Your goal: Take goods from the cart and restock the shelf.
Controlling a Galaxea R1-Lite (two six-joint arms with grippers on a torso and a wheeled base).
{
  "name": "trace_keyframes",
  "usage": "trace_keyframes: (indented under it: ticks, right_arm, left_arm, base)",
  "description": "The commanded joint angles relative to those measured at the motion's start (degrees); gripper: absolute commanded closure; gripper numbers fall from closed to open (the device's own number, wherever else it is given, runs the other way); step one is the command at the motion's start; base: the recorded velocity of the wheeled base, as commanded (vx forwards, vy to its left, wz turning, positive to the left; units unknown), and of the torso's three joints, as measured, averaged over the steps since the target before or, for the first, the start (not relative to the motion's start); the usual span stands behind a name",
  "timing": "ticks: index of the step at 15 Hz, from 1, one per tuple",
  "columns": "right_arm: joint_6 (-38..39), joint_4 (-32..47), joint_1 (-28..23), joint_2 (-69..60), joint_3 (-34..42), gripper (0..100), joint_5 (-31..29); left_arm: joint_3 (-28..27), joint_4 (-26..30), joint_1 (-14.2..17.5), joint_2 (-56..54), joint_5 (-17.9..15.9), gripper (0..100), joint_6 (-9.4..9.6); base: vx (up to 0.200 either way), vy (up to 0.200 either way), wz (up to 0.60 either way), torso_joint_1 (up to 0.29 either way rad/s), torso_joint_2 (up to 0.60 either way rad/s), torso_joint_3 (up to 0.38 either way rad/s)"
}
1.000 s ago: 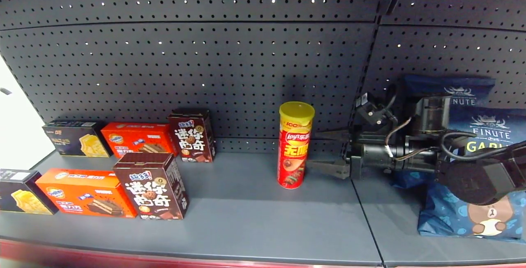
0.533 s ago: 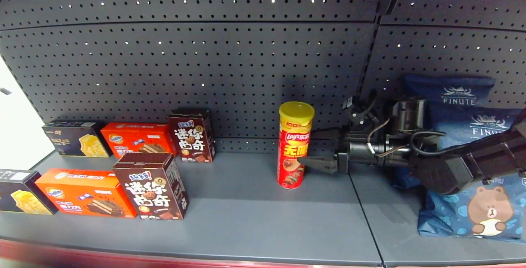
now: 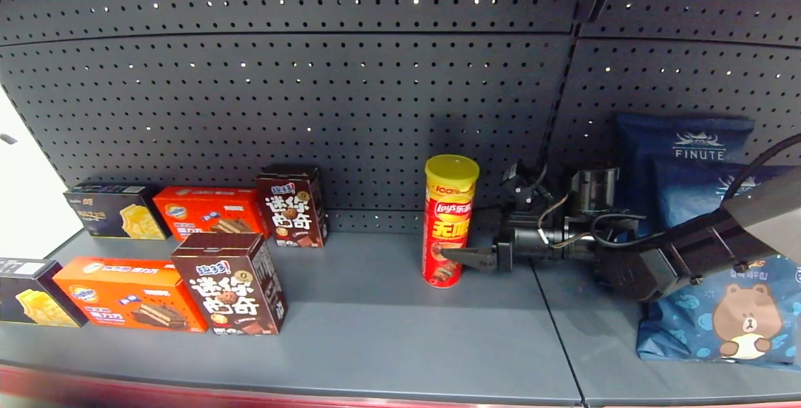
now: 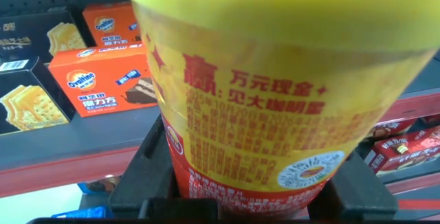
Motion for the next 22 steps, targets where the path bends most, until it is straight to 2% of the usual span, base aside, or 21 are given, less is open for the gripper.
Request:
trace_keyframes:
  ticks: [1,12,13,19,22]
  right_arm:
    - [0.0,0.0,0.1,1.5,-0.6,0,0.0]
    - [0.1,-0.2,1.5,8.8,-6.7,0,0.1]
    - [0.1,-0.4,1.6,9.2,-7.3,100,-0.3]
    - [0.1,-0.4,2.6,4.6,-4.6,100,-1.0]
    - [2.0,-0.4,4.6,-3.1,0.9,100,-3.7]
  left_arm:
    - [0.2,0.0,0.0,0.0,0.0,100,0.0]
    - [1.0,0.0,0.6,-0.1,1.3,100,0.0]
    - [1.1,0.0,0.6,-0.1,1.4,100,0.0]
    - [2.0,0.0,0.6,-0.2,1.4,100,0.0]
    - [2.2,0.0,0.5,-1.7,1.4,100,0.0]
  base:
    - [0.0,0.0,0.0,0.0,0.0,0.0]
    - [0.0,0.0,0.0,0.0,0.0,0.0]
    - [0.0,0.0,0.0,0.0,0.0,0.0]
    - [0.0,0.0,0.0,0.0,0.0,0.0]
    - [0.0,0.0,0.0,0.0,0.0,0.0]
